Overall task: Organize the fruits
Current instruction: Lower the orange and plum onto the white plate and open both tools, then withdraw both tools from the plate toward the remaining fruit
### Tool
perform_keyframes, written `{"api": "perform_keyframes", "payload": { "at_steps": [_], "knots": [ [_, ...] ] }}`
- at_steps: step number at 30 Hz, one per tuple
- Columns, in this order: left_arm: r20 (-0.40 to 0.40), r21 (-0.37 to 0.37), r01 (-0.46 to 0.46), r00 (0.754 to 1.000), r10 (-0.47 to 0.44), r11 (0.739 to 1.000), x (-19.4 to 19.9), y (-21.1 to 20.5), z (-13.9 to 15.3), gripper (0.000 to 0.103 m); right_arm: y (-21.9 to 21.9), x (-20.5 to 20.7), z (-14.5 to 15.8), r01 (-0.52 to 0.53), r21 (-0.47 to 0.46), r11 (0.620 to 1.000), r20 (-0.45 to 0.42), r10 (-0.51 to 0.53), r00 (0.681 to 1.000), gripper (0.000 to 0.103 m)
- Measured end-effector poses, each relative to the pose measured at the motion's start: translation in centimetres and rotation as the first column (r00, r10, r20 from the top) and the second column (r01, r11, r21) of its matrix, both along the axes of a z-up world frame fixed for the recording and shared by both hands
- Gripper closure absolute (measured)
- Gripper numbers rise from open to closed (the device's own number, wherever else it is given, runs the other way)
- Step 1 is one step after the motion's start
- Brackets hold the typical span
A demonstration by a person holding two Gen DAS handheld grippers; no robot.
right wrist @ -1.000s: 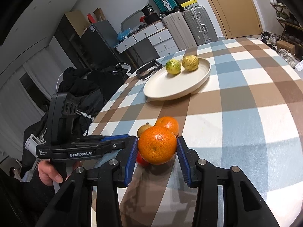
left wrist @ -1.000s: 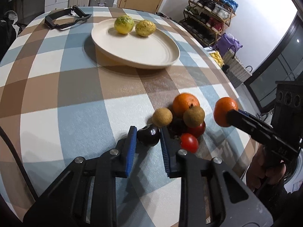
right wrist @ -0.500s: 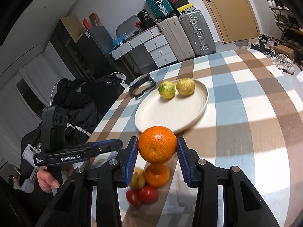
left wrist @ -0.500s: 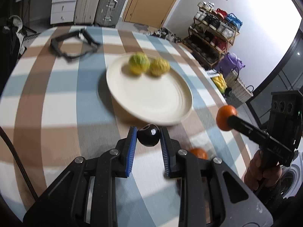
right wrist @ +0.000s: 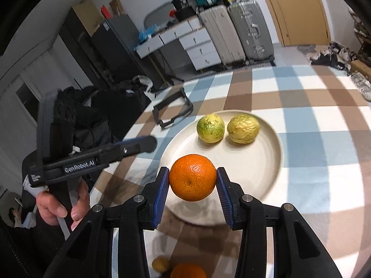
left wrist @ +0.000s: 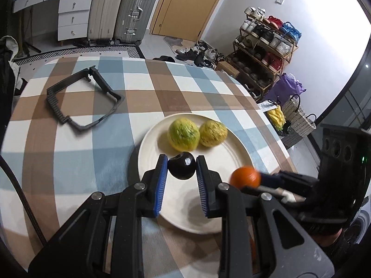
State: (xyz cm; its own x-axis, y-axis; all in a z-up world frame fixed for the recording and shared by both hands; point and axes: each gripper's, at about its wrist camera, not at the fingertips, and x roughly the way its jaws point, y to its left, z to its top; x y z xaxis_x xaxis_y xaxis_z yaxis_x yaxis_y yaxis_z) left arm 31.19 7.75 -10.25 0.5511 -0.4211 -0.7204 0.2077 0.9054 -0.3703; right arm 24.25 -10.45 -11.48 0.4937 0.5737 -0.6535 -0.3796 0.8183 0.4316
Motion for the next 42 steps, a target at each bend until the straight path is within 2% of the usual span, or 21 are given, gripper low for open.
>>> {"api": "perform_keyframes", "payload": {
  "at_steps": [11, 15, 27, 33, 36, 38, 40, 42],
  "knots": [
    [-0.078, -0.031, 0.026, 0.997, -0.029, 0.999, 4.7, -0.2, -3.2, 0.081, 5.0, 4.5, -2.9, -0.088, -0.027, 0.996, -0.093, 0.085, 0.992, 0.061],
    [-0.069, -0.019, 0.035, 0.997, -0.037, 0.999, 5.5, -0.5, -3.3, 0.081, 5.8, 5.7, -3.7, -0.082, -0.022, 0.996, -0.121, 0.079, 0.989, 0.061],
    [-0.08, -0.043, 0.058, 0.995, -0.061, 0.997, 6.6, -1.2, -3.7, 0.081, 6.7, 7.3, -4.5, -0.053, -0.019, 0.998, -0.144, 0.05, 0.988, 0.061],
    [-0.113, -0.1, 0.054, 0.991, -0.066, 0.993, 7.1, -0.7, -3.8, 0.08, 6.3, 7.5, -4.2, -0.023, -0.024, 0.999, -0.136, 0.02, 0.99, 0.06],
    [-0.123, -0.114, 0.052, 0.99, -0.066, 0.992, 6.8, -0.5, -3.6, 0.074, 6.0, 7.1, -4.0, -0.015, -0.023, 1.0, -0.123, 0.012, 0.992, 0.055],
    [-0.116, -0.106, 0.042, 0.992, -0.054, 0.993, 6.4, -0.4, -3.2, 0.062, 5.5, 6.6, -3.5, -0.01, -0.008, 1.0, -0.099, 0.009, 0.995, 0.05],
    [-0.107, -0.097, 0.033, 0.993, -0.044, 0.995, 5.9, -0.3, -2.6, 0.056, 5.2, 6.0, -2.9, -0.003, -0.01, 1.0, -0.08, 0.002, 0.997, 0.04],
    [-0.092, -0.086, 0.027, 0.995, -0.035, 0.996, 5.1, -0.3, -1.7, 0.051, 4.8, 5.4, -2.2, 0.001, -0.003, 1.0, -0.064, -0.001, 0.998, 0.037]
  ]
}}
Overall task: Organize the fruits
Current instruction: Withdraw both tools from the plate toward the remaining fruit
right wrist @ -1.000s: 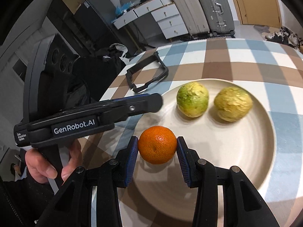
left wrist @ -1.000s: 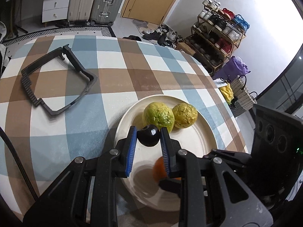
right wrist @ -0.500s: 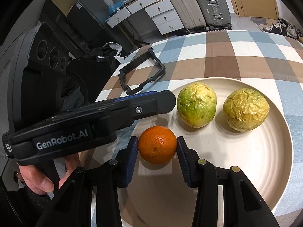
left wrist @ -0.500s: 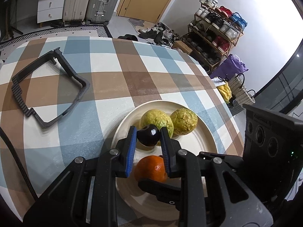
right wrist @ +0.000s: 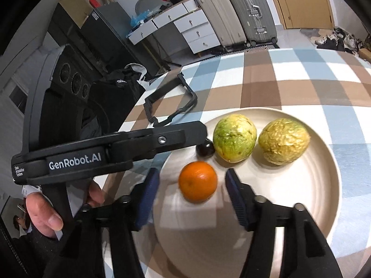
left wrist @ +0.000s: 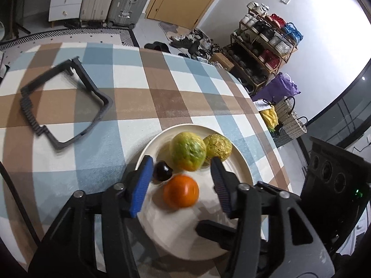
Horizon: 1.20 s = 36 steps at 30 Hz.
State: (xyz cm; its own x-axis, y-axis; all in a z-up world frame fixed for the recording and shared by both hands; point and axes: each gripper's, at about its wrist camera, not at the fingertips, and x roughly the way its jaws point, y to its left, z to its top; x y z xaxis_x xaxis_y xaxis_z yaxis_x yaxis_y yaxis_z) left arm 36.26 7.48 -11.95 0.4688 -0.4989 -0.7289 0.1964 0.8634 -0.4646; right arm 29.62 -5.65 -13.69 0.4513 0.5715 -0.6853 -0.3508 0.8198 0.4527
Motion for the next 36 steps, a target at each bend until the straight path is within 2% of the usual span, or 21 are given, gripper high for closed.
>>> {"api": "perform_keyframes", "payload": {
  "at_steps": [5, 13, 22, 25, 29, 36],
  "knots": [
    [0.051, 0.048, -0.026, 0.998, 0.024, 0.999, -2.9, 0.0, 2.5, 0.035, -1.6, -2.6, 1.6, 0.024, -0.011, 1.0, 0.049, -0.024, 0.999, 0.027],
    [0.128, 0.093, -0.077, 0.99, 0.065, 0.993, -9.3, -0.3, 5.9, 0.025, -6.1, -8.9, 4.3, 0.128, -0.008, 0.992, 0.134, -0.126, 0.983, 0.013],
    [0.248, 0.18, -0.134, 0.965, 0.086, 0.975, -17.3, -2.5, 9.6, 0.02, -9.4, -16.1, 8.2, 0.199, 0.05, 0.979, 0.288, -0.205, 0.936, 0.004],
    [0.278, 0.205, -0.139, 0.957, 0.079, 0.969, -19.7, -3.3, 10.4, 0.015, -9.9, -18.1, 9.1, 0.207, 0.065, 0.976, 0.331, -0.217, 0.918, 0.003],
    [0.307, 0.206, -0.163, 0.947, 0.095, 0.965, -22.1, -3.9, 11.4, 0.001, -10.3, -20.4, 10.0, 0.213, 0.073, 0.974, 0.373, -0.225, 0.9, 0.002],
    [0.328, 0.239, -0.175, 0.941, 0.09, 0.955, -25.7, -5.2, 12.0, 0.001, -10.5, -24.1, 10.2, 0.228, 0.071, 0.971, 0.422, -0.236, 0.875, 0.001]
  ]
}}
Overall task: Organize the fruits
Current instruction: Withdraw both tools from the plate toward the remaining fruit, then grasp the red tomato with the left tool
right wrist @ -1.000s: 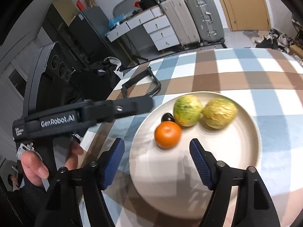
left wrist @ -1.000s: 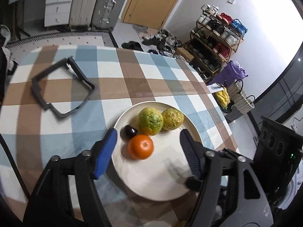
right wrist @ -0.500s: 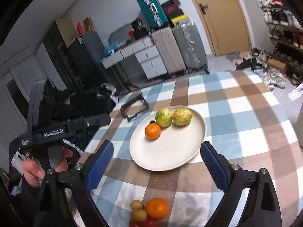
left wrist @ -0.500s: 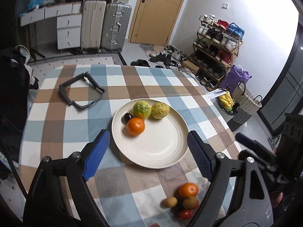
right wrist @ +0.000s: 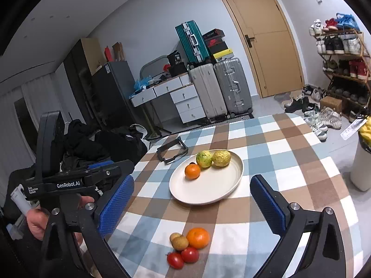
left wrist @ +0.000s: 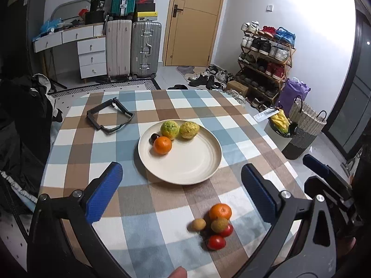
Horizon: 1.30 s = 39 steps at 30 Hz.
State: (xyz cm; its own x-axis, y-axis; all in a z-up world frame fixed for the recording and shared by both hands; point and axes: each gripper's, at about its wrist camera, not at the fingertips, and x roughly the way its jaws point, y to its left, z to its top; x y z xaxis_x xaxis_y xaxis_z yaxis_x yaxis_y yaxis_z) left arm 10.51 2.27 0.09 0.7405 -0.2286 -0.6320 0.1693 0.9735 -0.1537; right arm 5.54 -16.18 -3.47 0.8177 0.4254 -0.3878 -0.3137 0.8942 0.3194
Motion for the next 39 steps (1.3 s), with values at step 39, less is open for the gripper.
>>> {"api": "perform_keyframes", "payload": {
  "at_steps": [39],
  "knots": [
    [-0.227, 0.034, 0.076, 0.972, -0.066, 0.997, -3.8, -4.0, -14.8, 0.001, -1.1, -6.1, -10.0, 0.121, -0.166, 0.979, -0.169, -0.149, 0.974, 0.0]
  ]
}}
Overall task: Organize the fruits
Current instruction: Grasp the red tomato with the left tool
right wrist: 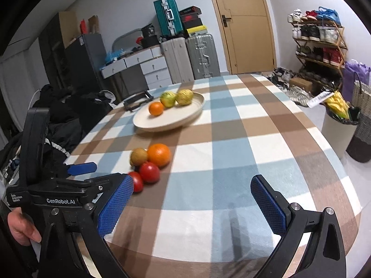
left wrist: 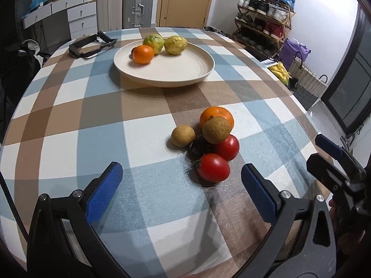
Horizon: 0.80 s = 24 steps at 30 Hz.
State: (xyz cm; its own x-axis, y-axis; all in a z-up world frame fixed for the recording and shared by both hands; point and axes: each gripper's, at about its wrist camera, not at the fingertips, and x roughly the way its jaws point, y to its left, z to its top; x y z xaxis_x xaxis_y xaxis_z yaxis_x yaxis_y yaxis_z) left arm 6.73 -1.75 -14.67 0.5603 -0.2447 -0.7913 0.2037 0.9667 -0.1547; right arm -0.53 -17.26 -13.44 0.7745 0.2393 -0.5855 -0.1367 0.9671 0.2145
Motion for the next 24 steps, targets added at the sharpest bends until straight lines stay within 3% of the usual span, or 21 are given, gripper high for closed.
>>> {"api": "perform_keyframes", "payload": {
  "at_steps": [9, 15, 17, 19, 24],
  "knots": [
    [0.019, 0.022, 0.067, 0.998, -0.068, 0.998, 0.3, -1.6, -0.3, 0.006, -1.4, 0.2, -0.4, 0.02, 0.042, 0.999, -0.006, -0.02, 1.0, 0.0],
    [-0.017, 0.007, 0.099, 0.995, -0.099, 0.995, 0.4, -2.0, -0.8, 0.034, -1.6, 0.2, -0.7, 0.015, 0.053, 0.998, -0.011, -0.015, 1.0, 0.0],
    [-0.025, -0.004, 0.105, 0.994, -0.105, 0.994, 0.3, -2.1, -1.1, 0.056, -1.7, 0.2, -0.7, 0.018, 0.055, 0.998, -0.01, -0.018, 1.0, 0.0],
    [-0.035, -0.019, 0.119, 0.992, -0.12, 0.993, 0.3, -2.1, -1.3, 0.065, -1.8, 0.2, -0.7, 0.021, 0.06, 0.998, -0.013, -0.021, 1.0, 0.0],
    [-0.052, -0.058, 0.135, 0.989, -0.138, 0.989, 0.3, -1.8, -1.5, 0.071, -1.9, 0.1, -0.7, 0.021, 0.06, 0.998, -0.016, -0.02, 1.0, 0.0]
  ]
}}
